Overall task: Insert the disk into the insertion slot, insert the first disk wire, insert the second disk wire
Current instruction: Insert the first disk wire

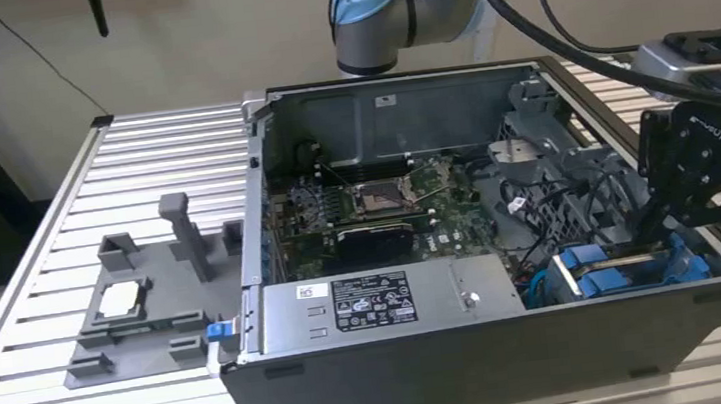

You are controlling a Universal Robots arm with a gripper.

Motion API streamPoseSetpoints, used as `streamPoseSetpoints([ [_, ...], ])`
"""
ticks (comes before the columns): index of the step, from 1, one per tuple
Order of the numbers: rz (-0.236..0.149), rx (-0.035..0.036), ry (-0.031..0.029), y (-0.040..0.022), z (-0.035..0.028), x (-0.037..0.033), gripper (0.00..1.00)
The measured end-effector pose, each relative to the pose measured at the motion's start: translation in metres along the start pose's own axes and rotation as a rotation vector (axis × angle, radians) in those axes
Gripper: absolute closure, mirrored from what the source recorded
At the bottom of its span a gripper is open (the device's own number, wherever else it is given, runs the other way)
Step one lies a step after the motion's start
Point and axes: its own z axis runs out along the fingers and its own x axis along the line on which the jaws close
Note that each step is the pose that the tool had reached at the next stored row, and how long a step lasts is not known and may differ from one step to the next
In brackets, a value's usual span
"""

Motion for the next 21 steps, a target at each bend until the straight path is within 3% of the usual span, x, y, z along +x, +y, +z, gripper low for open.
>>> streamPoseSetpoints([
  [6,-0.002,0.0025,-0.0003,-0.0002,0.0007,-0.0001,0.81],
  [16,-0.003,0.0142,-0.0009,-0.0001,0.0008,-0.0010,0.81],
  [21,-0.003,0.0154,-0.0011,0.0012,0.0009,-0.0012,0.81],
])
